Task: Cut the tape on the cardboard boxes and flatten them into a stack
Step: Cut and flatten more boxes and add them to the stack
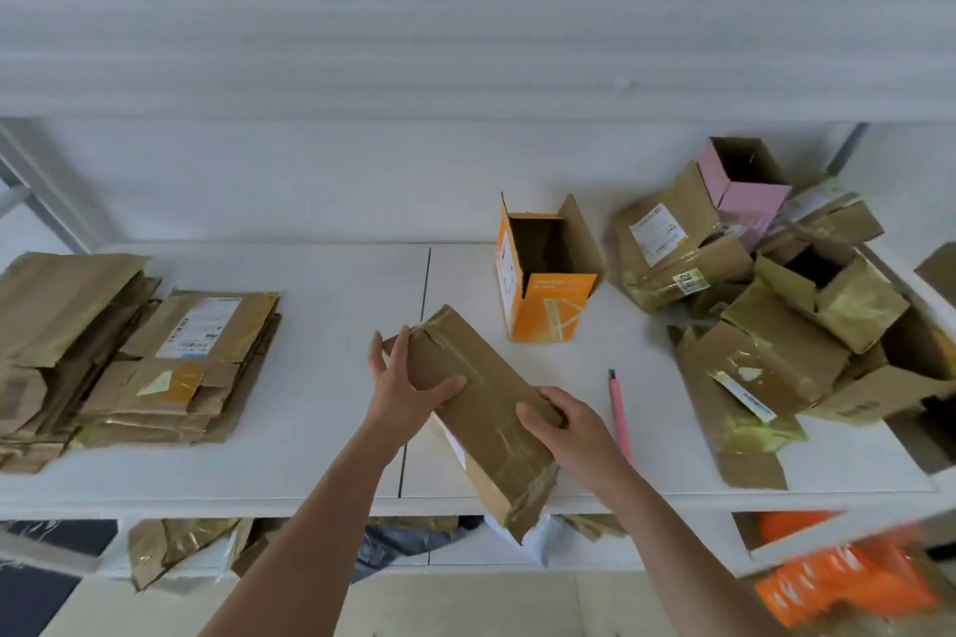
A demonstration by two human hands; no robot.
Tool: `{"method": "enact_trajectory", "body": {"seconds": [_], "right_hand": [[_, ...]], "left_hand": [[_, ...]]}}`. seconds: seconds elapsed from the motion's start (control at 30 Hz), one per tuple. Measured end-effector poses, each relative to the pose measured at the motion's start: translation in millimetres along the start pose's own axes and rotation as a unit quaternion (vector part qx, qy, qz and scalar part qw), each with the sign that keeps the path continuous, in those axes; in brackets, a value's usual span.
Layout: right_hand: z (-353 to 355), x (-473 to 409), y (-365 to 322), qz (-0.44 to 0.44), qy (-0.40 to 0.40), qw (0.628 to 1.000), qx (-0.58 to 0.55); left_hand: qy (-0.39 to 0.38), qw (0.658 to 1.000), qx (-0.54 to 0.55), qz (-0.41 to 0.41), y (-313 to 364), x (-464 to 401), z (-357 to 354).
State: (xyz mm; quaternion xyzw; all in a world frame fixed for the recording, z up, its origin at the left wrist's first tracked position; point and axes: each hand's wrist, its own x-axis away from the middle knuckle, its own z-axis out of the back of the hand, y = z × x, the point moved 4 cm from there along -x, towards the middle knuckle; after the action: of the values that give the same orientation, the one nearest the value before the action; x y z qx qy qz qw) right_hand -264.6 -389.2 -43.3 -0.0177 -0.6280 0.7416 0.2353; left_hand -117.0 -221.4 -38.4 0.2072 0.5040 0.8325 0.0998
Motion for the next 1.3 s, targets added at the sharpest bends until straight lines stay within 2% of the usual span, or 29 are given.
{"method": "enact_trajectory", "body": {"seconds": [0.1,0.13,0.2,0.27,0.33,0.4,0.57,0.67,0.73,0.8,0.9,1.07,1.23,1.3], "right_hand": [[18,1,1,-0.008,-0.029,0.999,-0.025],[27,-2,5,0.001,-0.008,1.000,-0.009],[55,-15,21,0.036,0.124,0.987,0.095],[86,-34,45,0.011,0.221,0.953,0.207],[108,-53,74,-0.080,0.215,0.926,0.300],[121,-62,94,-0.161,0.195,0.908,0.334],[117,-79,96,-0.146,0.150,0.903,0.375],[111,-88,84,-0.096,0.128,0.935,0.317],[107,-87,65,-0.048,0.117,0.970,0.207],[102,-86,37,0.003,0.111,0.987,0.119],[94,-84,-11,0.082,0.091,0.989,0.085],[71,-76,-67,0.127,0.059,0.988,-0.060],[20,-72,-84,0.186,-0.005,0.979,-0.081],[2,-80,-85,0.179,-0.023,0.976,-0.118]], "left_hand": [[0.000,1.000,0.020,0.008,9,0,-22],[0.002,0.999,0.030,0.017,10,-2,-27],[0.005,0.999,0.041,0.027,11,-5,-30],[0.005,0.998,0.052,0.041,6,-7,-28],[0.007,0.994,0.090,0.057,2,-4,-28],[0.018,0.988,0.139,0.070,2,-1,-32],[0.042,0.980,0.168,0.096,10,2,-40],[0.043,0.976,0.182,0.113,11,5,-41],[0.047,0.975,0.182,0.118,11,7,-41],[0.050,0.975,0.180,0.123,11,10,-42],[0.049,0.972,0.188,0.129,11,12,-43],[0.056,0.972,0.186,0.136,12,14,-44],[0.065,0.971,0.189,0.134,11,13,-43],[0.066,0.972,0.184,0.131,11,13,-43]]}}
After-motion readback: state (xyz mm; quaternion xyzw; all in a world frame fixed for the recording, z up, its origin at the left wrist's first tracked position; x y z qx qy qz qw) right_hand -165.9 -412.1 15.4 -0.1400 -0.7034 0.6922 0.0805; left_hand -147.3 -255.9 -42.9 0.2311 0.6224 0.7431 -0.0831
